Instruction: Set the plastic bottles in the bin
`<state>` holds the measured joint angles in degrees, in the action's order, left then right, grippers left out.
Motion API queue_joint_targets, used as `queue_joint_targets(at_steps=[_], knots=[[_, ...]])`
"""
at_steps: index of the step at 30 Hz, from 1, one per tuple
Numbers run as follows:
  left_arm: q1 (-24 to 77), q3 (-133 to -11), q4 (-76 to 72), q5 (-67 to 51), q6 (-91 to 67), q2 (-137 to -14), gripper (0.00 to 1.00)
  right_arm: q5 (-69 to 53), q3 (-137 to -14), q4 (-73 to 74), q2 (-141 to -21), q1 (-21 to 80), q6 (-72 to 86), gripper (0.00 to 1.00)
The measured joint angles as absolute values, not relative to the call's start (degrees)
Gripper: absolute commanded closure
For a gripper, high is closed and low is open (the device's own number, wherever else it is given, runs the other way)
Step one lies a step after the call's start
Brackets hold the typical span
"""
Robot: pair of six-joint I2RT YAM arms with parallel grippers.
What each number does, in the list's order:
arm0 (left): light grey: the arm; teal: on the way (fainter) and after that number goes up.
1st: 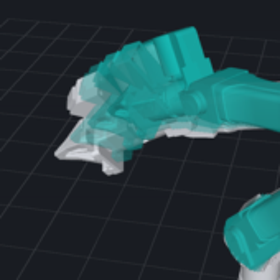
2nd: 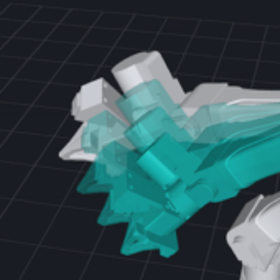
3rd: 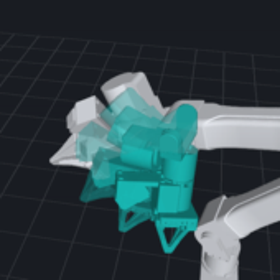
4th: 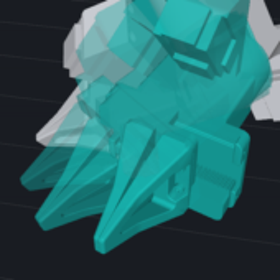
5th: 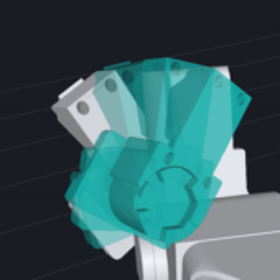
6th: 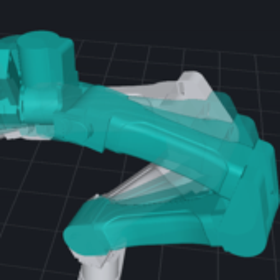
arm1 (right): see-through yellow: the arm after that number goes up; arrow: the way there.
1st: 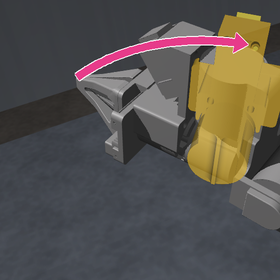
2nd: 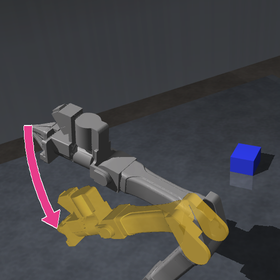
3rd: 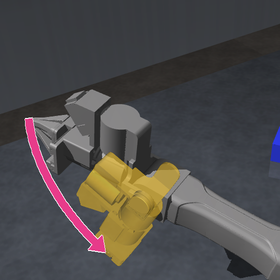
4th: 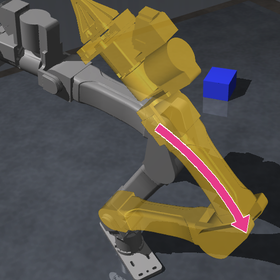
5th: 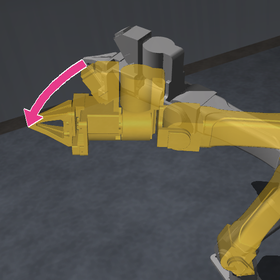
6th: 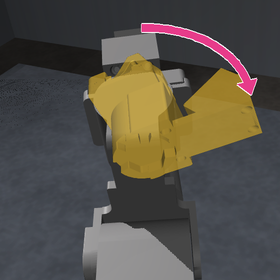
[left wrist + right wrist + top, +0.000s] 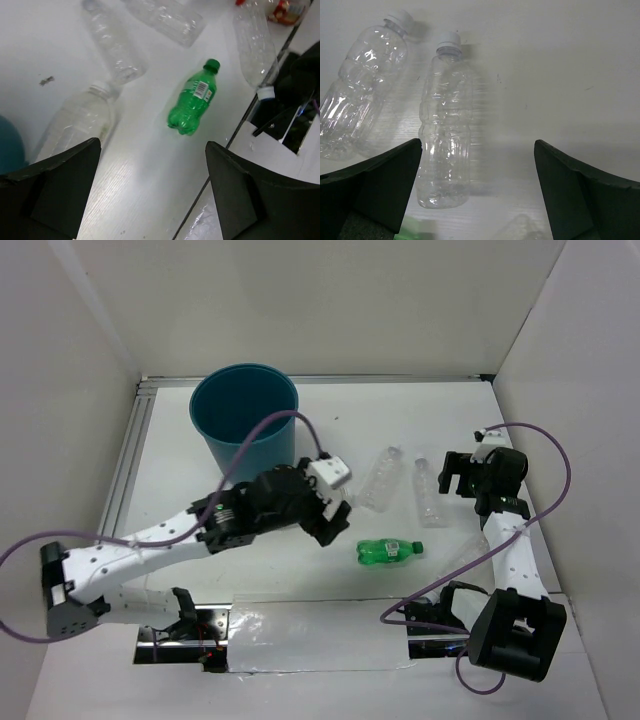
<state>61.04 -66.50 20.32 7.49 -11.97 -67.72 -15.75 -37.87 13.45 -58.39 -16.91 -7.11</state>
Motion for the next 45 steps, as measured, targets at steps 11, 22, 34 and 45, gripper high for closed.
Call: queue_joint_targets(at_steps=[11, 22, 34, 45], knots=[[63.3, -72.3, 21.7, 11.9, -2.6, -85.7, 0.04, -19.1, -37.9, 13.7, -58.4, -16.9, -8.7, 0.00], [52.5, -76.2, 21.0, 11.1, 2.7, -97.9, 0.02, -21.9, -37.9, 14.6, -58.5, -17.4, -14.0, 0.06], [47.7, -78.9, 24.2, 9.0, 8.5, -105.0, 0.00, -22.5, -37.9, 14.6, -59.7, -18.0, -14.4, 0.05], [46.9, -79.5, 23.6, 7.4, 9.2, -107.0, 0.58, -25.0, -37.9, 14.7, -61.3, -18.0, -14.8, 0.04]])
